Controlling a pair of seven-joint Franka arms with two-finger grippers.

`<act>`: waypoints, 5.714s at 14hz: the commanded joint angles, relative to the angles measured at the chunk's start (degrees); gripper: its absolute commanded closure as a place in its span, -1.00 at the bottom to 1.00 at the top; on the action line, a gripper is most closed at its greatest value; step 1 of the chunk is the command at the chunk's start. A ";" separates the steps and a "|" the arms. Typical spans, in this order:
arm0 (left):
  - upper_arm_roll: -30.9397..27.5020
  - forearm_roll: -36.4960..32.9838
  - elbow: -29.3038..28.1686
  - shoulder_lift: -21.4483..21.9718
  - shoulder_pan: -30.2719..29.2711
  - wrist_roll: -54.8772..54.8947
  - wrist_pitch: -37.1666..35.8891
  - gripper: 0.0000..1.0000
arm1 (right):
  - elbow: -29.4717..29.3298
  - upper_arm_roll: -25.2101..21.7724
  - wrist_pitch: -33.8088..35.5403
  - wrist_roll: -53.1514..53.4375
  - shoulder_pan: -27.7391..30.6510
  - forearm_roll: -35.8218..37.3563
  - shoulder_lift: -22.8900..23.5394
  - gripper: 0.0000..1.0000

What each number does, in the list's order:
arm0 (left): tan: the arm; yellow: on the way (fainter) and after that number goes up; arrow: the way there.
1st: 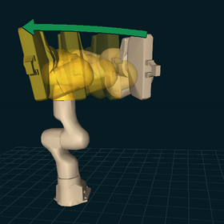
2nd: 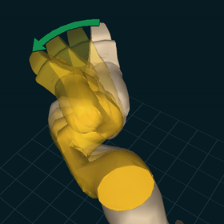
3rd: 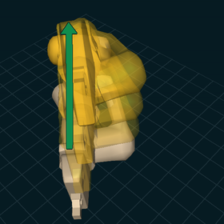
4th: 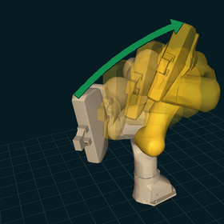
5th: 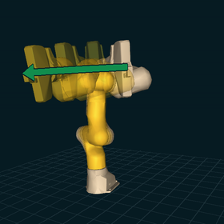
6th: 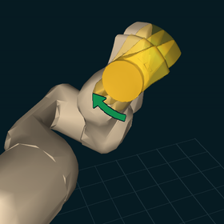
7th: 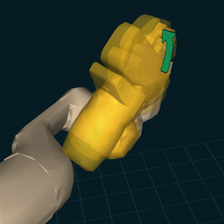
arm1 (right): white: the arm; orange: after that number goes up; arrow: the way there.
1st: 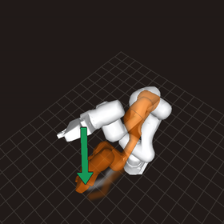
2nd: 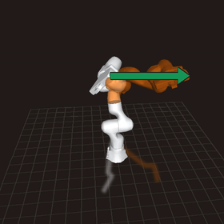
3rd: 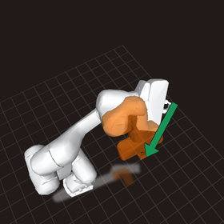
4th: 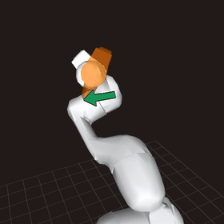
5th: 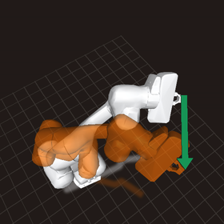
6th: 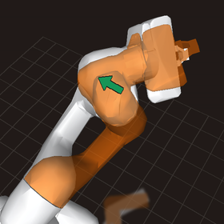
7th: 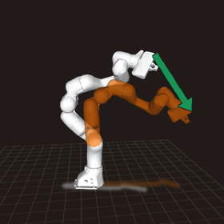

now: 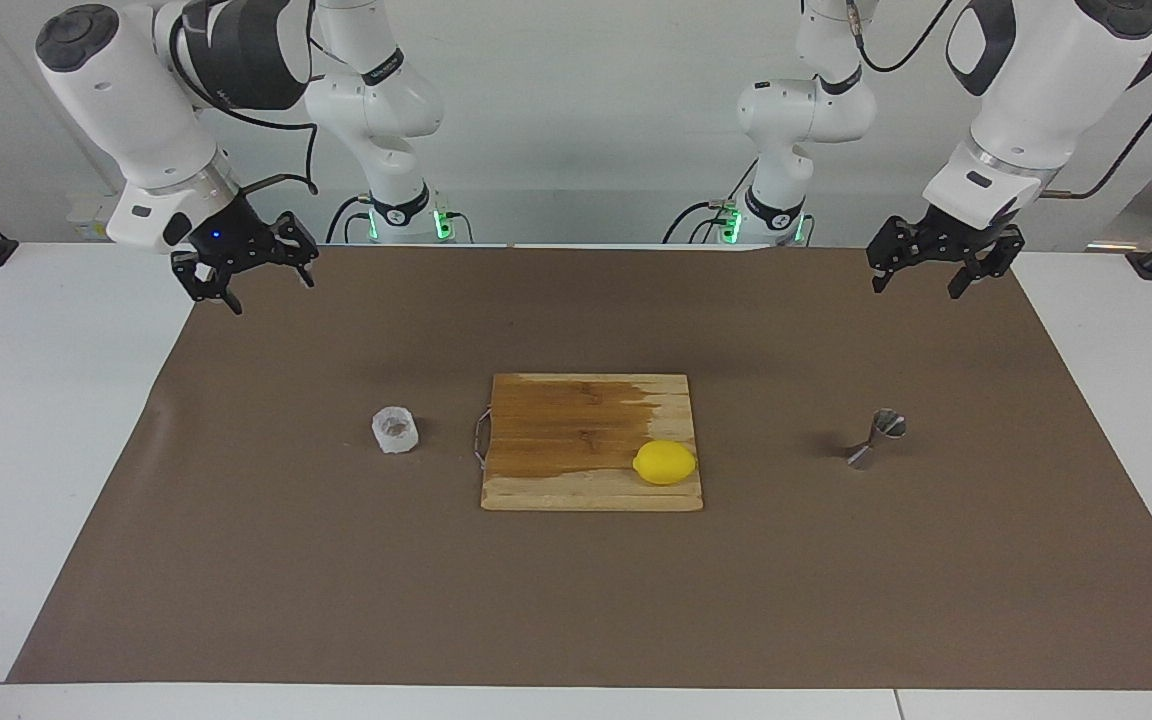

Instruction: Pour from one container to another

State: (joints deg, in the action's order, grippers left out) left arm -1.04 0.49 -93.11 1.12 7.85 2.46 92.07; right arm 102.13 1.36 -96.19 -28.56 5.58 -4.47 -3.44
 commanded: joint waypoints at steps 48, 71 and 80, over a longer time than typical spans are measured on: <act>0.07 58.55 -25.28 -17.64 -21.05 -60.30 29.47 -1.00 | -0.27 0.49 0.83 1.23 0.31 1.21 -0.26 -1.00; 0.34 76.15 -28.71 -10.79 -13.23 -53.43 34.23 1.00 | -0.27 0.49 0.83 1.23 0.31 1.21 -0.26 -1.00; 0.60 94.17 -17.23 -16.57 17.86 -67.37 66.52 1.00 | -0.18 0.22 1.36 1.23 0.49 1.21 -0.26 -1.00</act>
State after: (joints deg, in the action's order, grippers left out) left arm 0.57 93.70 -116.41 -11.60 20.29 -59.17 152.10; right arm 102.13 1.10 -95.95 -28.55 5.61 -4.47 -3.44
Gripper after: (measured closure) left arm 0.780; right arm 0.000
